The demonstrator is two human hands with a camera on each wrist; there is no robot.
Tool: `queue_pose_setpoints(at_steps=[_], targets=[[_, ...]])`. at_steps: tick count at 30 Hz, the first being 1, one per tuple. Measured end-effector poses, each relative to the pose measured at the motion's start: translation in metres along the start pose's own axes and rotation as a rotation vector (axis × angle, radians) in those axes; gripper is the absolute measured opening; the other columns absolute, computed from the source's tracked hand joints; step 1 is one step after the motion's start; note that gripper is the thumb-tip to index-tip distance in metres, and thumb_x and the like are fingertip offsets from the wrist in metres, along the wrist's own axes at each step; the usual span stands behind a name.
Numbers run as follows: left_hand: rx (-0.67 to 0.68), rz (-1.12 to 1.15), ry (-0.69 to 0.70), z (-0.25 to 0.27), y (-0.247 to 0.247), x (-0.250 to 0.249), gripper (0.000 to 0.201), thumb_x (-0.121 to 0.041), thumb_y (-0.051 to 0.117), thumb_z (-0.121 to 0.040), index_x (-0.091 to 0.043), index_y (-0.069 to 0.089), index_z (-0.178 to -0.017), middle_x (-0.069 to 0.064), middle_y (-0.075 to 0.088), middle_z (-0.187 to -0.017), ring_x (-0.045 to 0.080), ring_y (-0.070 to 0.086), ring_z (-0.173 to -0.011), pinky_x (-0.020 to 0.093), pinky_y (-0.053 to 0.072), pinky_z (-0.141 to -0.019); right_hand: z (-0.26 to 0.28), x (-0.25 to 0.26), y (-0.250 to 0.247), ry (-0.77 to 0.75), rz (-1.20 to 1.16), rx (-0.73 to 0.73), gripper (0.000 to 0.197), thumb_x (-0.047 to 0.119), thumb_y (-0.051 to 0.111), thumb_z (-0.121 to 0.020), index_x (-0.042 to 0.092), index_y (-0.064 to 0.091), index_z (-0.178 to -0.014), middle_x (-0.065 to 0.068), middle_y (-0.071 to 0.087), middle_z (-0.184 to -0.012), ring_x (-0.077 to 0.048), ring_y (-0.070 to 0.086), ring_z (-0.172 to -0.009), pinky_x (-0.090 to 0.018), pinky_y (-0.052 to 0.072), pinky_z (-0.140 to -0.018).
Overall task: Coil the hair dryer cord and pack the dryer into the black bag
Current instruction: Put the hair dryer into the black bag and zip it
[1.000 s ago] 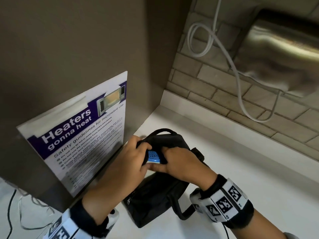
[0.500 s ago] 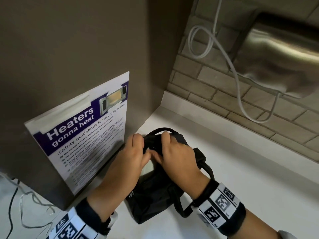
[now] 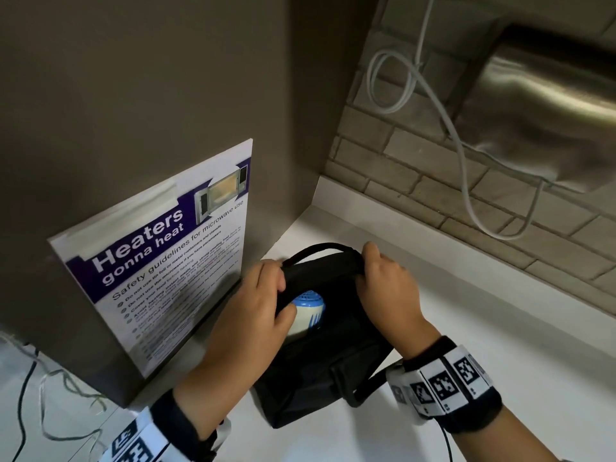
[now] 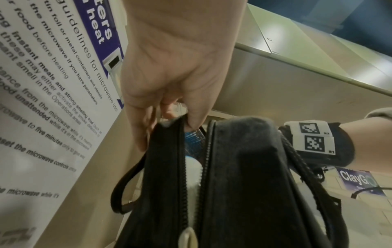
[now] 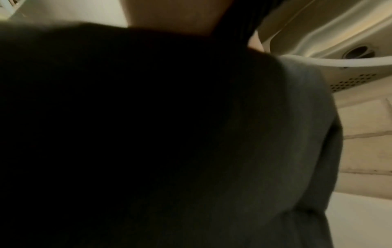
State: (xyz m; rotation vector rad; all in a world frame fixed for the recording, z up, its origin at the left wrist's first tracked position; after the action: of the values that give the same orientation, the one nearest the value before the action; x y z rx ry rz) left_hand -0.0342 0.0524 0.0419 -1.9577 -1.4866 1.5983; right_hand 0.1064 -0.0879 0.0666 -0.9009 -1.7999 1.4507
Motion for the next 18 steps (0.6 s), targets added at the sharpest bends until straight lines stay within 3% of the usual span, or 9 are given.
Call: queue_pose_setpoints(at_steps=[1, 4, 8, 10, 12, 13, 15, 16, 18], targets=[[-0.003, 0.006, -0.022, 0.0, 0.001, 0.003, 0.034, -0.013, 0.07, -0.07, -0.021, 0.042, -0.086, -0.003, 0.049, -0.095, 0.012, 0.047, -0.071, 0.012, 0.031, -0.051, -0.002, -0.004, 0.002, 0.014, -0.008, 0.006, 0.016, 0.009, 0.049, -0.083, 0.005, 0.044, -0.098, -0.016, 0.064, -0.084, -0.039, 0.06, -0.071, -0.032, 0.03, -0.053], [0.036, -0.12, -0.118, 0.003, 0.003, 0.014, 0.032, -0.031, 0.07, -0.072, -0.016, 0.044, -0.082, 0.002, 0.046, -0.085, 0.02, 0.05, -0.074, 0.026, 0.038, -0.055, -0.005, -0.012, 0.005, 0.063, -0.067, 0.007, 0.018, 0.012, 0.051, -0.083, 0.007, 0.043, -0.098, -0.016, 0.065, -0.081, -0.039, 0.061, -0.073, -0.033, 0.035, -0.054], [0.528, -0.436, -0.289, 0.016, 0.012, 0.031, 0.04, -0.053, 0.036, -0.095, -0.02, 0.051, -0.078, -0.002, 0.053, -0.074, 0.015, 0.057, -0.076, 0.023, 0.038, -0.06, 0.006, -0.001, -0.003, 0.009, -0.235, 0.002, 0.023, 0.03, 0.054, -0.088, 0.013, 0.041, -0.097, -0.003, 0.055, -0.07, -0.033, 0.06, -0.072, -0.032, 0.035, -0.056], [0.633, -0.397, -0.326, 0.019, 0.02, 0.039, 0.045, -0.053, 0.03, -0.097, -0.022, 0.047, -0.069, -0.001, 0.053, -0.071, 0.019, 0.062, -0.082, 0.028, 0.046, -0.072, 0.018, 0.009, -0.009, -0.071, -0.287, 0.056, 0.031, 0.046, 0.049, -0.091, 0.017, 0.038, -0.092, 0.002, 0.052, -0.066, -0.029, 0.059, -0.07, -0.032, 0.036, -0.06], [0.663, -0.263, -0.41, 0.018, 0.025, 0.046, 0.045, -0.051, 0.039, -0.095, -0.019, 0.045, -0.064, -0.002, 0.055, -0.063, 0.022, 0.064, -0.075, 0.03, 0.052, -0.077, 0.031, 0.018, -0.012, -0.181, -0.31, 0.198, 0.036, 0.056, 0.042, -0.091, 0.021, 0.036, -0.092, 0.004, 0.055, -0.069, -0.022, 0.058, -0.073, -0.033, 0.038, -0.068], [0.674, -0.15, -0.47, 0.018, 0.026, 0.048, 0.044, -0.05, 0.044, -0.094, -0.016, 0.053, -0.067, 0.0, 0.062, -0.062, 0.022, 0.067, -0.069, 0.031, 0.054, -0.076, 0.036, 0.022, -0.011, -0.238, -0.326, 0.263, 0.036, 0.059, 0.04, -0.09, 0.023, 0.035, -0.093, 0.006, 0.056, -0.071, -0.019, 0.056, -0.075, -0.032, 0.039, -0.073], [0.679, 0.077, -0.589, 0.017, 0.028, 0.05, 0.046, -0.05, 0.047, -0.093, -0.009, 0.062, -0.077, 0.003, 0.069, -0.059, 0.016, 0.065, -0.05, 0.026, 0.053, -0.06, 0.044, 0.025, -0.009, -0.317, -0.371, 0.296, 0.035, 0.06, 0.041, -0.089, 0.026, 0.035, -0.094, 0.011, 0.052, -0.071, -0.012, 0.052, -0.077, -0.032, 0.039, -0.082], [0.669, 0.171, -0.638, 0.018, 0.028, 0.05, 0.047, -0.05, 0.048, -0.092, -0.008, 0.061, -0.076, 0.002, 0.067, -0.056, 0.014, 0.06, -0.042, 0.022, 0.047, -0.05, 0.045, 0.025, -0.008, -0.331, -0.399, 0.255, 0.032, 0.058, 0.043, -0.09, 0.027, 0.035, -0.094, 0.013, 0.048, -0.069, -0.009, 0.049, -0.077, -0.031, 0.038, -0.084], [0.643, 0.307, -0.7, 0.018, 0.025, 0.051, 0.045, -0.048, 0.052, -0.091, -0.007, 0.06, -0.072, 0.001, 0.065, -0.053, 0.013, 0.056, -0.04, 0.018, 0.04, -0.042, 0.047, 0.026, -0.01, -0.315, -0.478, 0.118, 0.027, 0.052, 0.048, -0.091, 0.028, 0.035, -0.09, 0.012, 0.043, -0.065, -0.007, 0.046, -0.071, -0.023, 0.035, -0.081]])
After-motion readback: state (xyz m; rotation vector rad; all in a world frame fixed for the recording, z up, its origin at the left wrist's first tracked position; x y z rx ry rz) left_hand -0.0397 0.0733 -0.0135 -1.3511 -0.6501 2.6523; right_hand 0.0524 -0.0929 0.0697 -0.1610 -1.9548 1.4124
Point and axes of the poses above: each hand's wrist, its own z-axis away from the middle knuckle, its own y-axis out of the palm, x = y × z, the point moved 1 cm from there along -z, towards the middle knuckle
